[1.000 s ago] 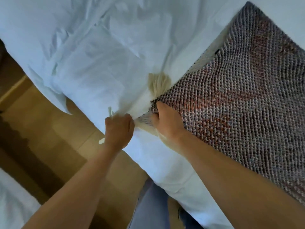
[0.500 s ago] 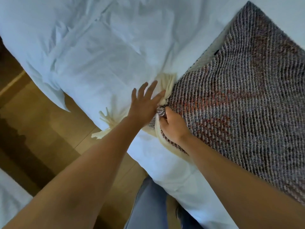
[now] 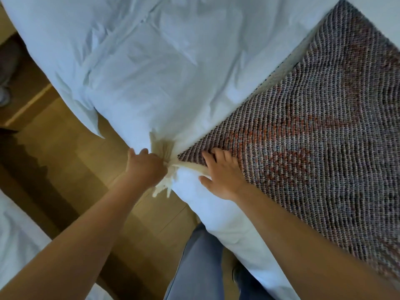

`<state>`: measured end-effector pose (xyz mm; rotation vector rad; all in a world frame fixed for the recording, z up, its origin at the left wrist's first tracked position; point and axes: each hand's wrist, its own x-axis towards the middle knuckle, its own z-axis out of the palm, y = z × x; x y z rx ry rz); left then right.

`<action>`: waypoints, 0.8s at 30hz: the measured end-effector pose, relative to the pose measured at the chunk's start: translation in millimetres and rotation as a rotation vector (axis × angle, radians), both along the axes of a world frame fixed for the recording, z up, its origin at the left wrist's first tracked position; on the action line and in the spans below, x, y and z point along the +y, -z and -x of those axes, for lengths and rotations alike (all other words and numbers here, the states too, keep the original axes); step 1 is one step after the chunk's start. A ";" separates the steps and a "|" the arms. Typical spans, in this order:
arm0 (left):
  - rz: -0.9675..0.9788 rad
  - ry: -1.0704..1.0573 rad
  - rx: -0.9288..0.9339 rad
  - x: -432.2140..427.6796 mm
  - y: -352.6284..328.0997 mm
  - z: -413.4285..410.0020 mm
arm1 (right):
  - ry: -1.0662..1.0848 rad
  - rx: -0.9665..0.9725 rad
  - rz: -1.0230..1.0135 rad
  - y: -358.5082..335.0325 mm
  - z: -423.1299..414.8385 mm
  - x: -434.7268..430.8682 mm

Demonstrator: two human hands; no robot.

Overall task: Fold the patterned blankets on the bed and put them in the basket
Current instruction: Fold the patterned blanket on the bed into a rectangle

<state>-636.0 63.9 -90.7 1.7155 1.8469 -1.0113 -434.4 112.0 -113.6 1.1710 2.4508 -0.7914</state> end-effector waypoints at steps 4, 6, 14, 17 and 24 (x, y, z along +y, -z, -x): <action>-0.224 -0.250 0.024 11.2 3.7 -23.2 | -0.050 -0.042 -0.081 5.0 1.1 -3.8; -0.320 -0.296 0.010 14.0 8.4 -28.8 | -0.045 -0.037 -0.087 4.2 2.2 -3.7; -0.198 -0.563 -0.331 4.5 23.0 -44.2 | -0.031 0.024 -0.010 -5.6 -6.0 -1.6; -0.110 -0.473 -0.226 2.0 21.6 -36.9 | -0.014 0.085 0.074 -11.3 -14.0 3.8; -0.379 -0.376 -0.323 88.7 -13.0 -102.5 | 0.506 0.412 -0.040 -39.8 -61.5 56.4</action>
